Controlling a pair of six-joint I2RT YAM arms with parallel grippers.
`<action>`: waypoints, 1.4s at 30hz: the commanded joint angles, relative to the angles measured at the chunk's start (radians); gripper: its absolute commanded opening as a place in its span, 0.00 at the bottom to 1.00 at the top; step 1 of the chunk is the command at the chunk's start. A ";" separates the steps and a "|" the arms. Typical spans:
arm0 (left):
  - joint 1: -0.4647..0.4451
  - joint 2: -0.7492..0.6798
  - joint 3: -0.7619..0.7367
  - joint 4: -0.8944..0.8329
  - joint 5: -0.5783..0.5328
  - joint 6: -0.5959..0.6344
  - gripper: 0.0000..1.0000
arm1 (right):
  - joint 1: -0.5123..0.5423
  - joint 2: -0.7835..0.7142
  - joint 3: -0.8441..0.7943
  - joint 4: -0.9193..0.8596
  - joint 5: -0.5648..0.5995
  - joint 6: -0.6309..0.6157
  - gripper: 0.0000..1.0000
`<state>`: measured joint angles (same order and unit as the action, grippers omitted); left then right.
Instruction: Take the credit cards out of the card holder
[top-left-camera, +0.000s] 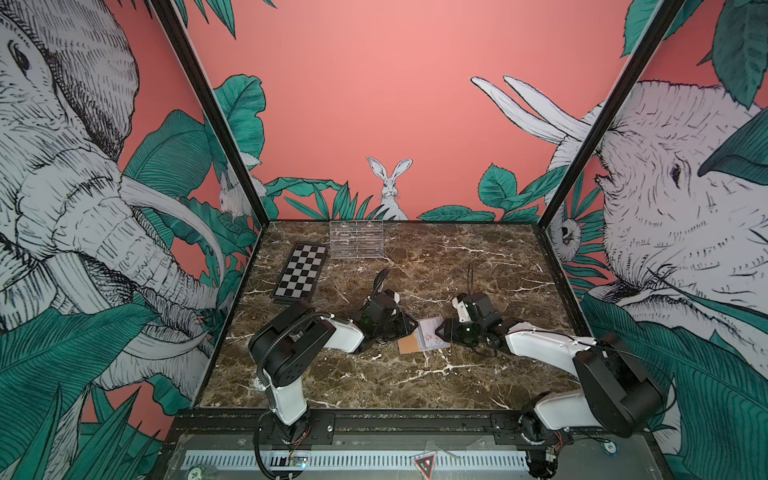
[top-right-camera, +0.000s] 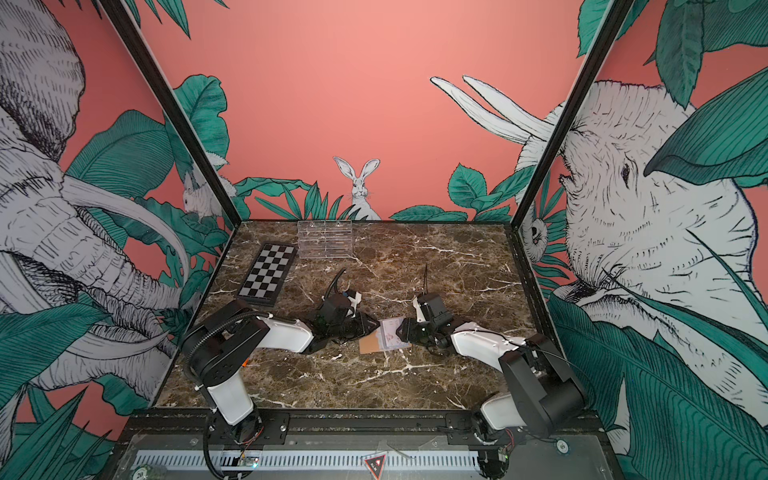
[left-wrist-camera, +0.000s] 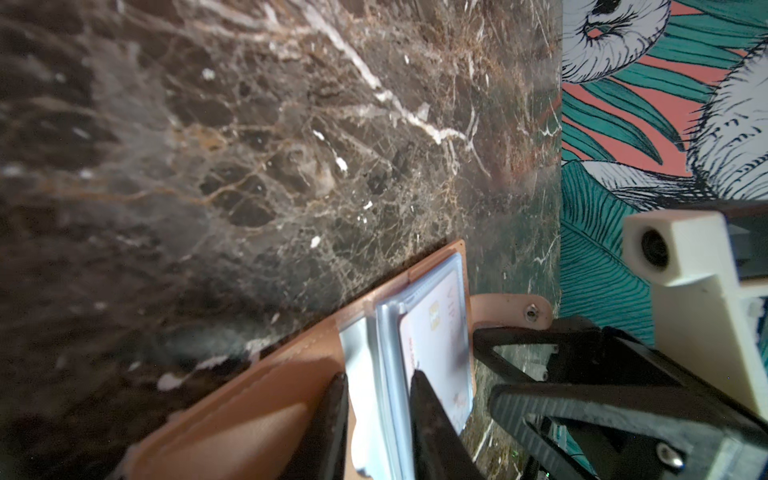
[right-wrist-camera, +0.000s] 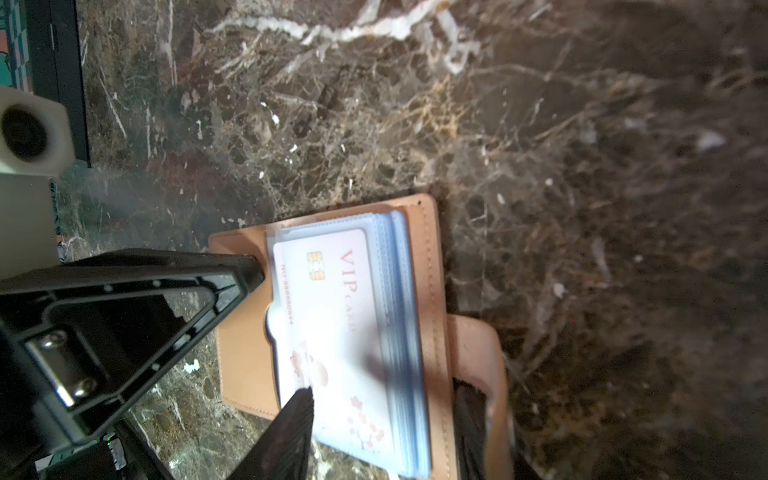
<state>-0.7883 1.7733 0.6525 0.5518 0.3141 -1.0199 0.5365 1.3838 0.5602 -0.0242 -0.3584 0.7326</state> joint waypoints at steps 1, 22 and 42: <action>0.000 0.016 -0.022 0.005 -0.005 0.012 0.28 | 0.009 -0.071 0.005 -0.035 -0.004 -0.005 0.54; 0.001 0.024 -0.042 0.021 -0.008 0.012 0.27 | 0.019 0.054 -0.009 0.063 -0.009 0.007 0.54; 0.001 0.037 -0.079 0.071 -0.015 0.004 0.26 | 0.029 0.032 -0.060 0.396 -0.222 0.137 0.54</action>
<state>-0.7826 1.7897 0.6029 0.6666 0.3038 -1.0164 0.5541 1.4334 0.4965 0.2466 -0.5022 0.8307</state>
